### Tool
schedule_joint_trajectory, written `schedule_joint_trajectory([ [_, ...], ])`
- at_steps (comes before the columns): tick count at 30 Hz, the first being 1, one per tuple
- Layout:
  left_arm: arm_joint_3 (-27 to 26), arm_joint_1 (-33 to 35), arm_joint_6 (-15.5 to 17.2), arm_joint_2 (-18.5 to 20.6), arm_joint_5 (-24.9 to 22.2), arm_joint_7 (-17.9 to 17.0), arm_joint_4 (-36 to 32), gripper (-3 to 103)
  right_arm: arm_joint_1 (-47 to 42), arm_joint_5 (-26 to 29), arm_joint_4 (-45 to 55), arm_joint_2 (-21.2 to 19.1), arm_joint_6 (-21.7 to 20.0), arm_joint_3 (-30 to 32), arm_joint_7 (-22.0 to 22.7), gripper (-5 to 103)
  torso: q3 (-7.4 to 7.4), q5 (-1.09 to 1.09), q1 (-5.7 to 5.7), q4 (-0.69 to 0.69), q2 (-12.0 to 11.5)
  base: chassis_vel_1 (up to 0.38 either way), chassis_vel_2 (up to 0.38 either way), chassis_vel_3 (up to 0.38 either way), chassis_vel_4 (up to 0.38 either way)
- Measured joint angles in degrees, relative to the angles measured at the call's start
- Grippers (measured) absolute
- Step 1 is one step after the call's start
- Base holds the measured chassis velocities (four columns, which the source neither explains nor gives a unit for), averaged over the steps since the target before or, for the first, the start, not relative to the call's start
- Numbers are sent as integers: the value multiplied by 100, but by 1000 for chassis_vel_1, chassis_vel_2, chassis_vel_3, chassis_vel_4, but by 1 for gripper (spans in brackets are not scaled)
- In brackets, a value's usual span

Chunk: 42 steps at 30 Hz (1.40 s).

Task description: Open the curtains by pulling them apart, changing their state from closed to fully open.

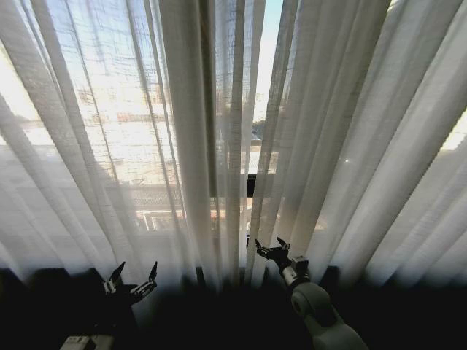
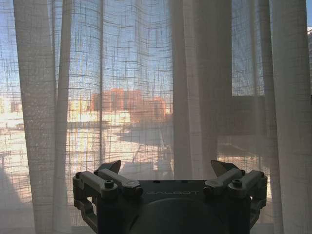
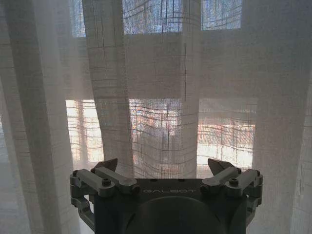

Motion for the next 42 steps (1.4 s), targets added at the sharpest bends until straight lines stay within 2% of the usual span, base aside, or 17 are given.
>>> schedule_joint_trajectory([
  [15, 233, -122, -307, -146, 377, 31, 65, 100, 1108, -265, -1061, 318, 39, -55, 492, 101, 0, 0, 0, -2, 0, 0, 0, 0, 0],
  [16, 226, -90, -365, -154, 396, 39, 65, 100, 1189, -262, -1117, 308, 40, -59, 539, 92, 0, 0, 0, -2, 0, 0, 0, 0, 0],
  [17, 219, -81, -383, -159, 399, 41, 65, 100, 1222, -259, -1134, 302, 40, -63, 555, 92, 0, 0, 0, -2, 0, 0, 0, 0, 0],
  [18, 209, -71, -428, -168, 405, 44, 71, 100, 1261, -253, -1150, 290, 40, -71, 568, 82, 0, 0, 0, -1, 0, 0, 0, 0, 0],
  [21, 193, -52, -513, -197, 428, 55, 98, 100, 1302, -240, -1153, 264, 41, -94, 575, 82, 0, 0, 0, -2, 0, 0, 0, 0, 0],
  [24, 193, 9, -681, -307, 506, 125, 168, 100, 1356, -191, -1145, 240, 45, -156, 621, 60, 0, 0, 0, -2, 0, 0, 0, 0, 0],
  [26, 199, 28, -714, -332, 521, 145, 182, 100, 1378, -163, -1143, 240, 45, -167, 643, 60, -1, 0, 0, -2, 0, 0, 0, 0, 0],
  [27, 212, 66, -782, -368, 550, 172, 208, 100, 1426, -126, -1144, 241, 46, -182, 683, 49, -1, 0, -1, -2, 0, 0, 0, 0, 0],
  [28, 217, 84, -827, -386, 568, 185, 222, 100, 1457, -114, -1147, 243, 47, -191, 703, 49, -1, -1, -1, -1, 0, 0, 0, 0, 0],
  [30, 217, 110, -878, -410, 589, 198, 241, 100, 1494, -101, -1149, 248, 48, -212, 721, 38, -1, -1, 0, -1, 0, 0, 0, 0, 0],
  [33, 216, 151, -925, -434, 597, 205, 252, 100, 1521, -91, -1149, 260, 50, -248, 739, 38, 0, 0, 0, -1, 0, 0, 0, 0, 0],
  [34, 214, 168, -950, -449, 600, 208, 255, 100, 1524, -86, -1146, 269, 50, -260, 752, 26, -1, 0, -1, -1, 0, 0, 0, 0, 0],
  [36, 214, 175, -959, -455, 601, 211, 256, 100, 1524, -84, -1144, 272, 51, -265, 758, 26, 0, 0, 0, -1, 0, 0, 0, 0, 0],
  [37, 213, 182, -969, -461, 601, 212, 258, 100, 1524, -82, -1134, 276, 52, -273, 770, 16, -1, 0, -1, -1, 0, 0, 0, 0, 0],
  [38, 213, 187, -979, -468, 602, 214, 261, 100, 1517, -80, -1116, 276, 54, -279, 783, 16, -1, 0, -1, -1, 0, 0, 0, 0, 0],
  [39, 213, 189, -986, -471, 602, 215, 265, 100, 1507, -78, -1105, 274, 55, -284, 792, 5, -1, 0, -1, -1, 0, 0, 0, 0, 0],
  [42, 217, 190, -996, -478, 602, 218, 276, 100, 1492, -77, -1093, 272, 58, -289, 806, 5, -1, 0, -1, -2, 0, 0, 0, 0, 0],
])
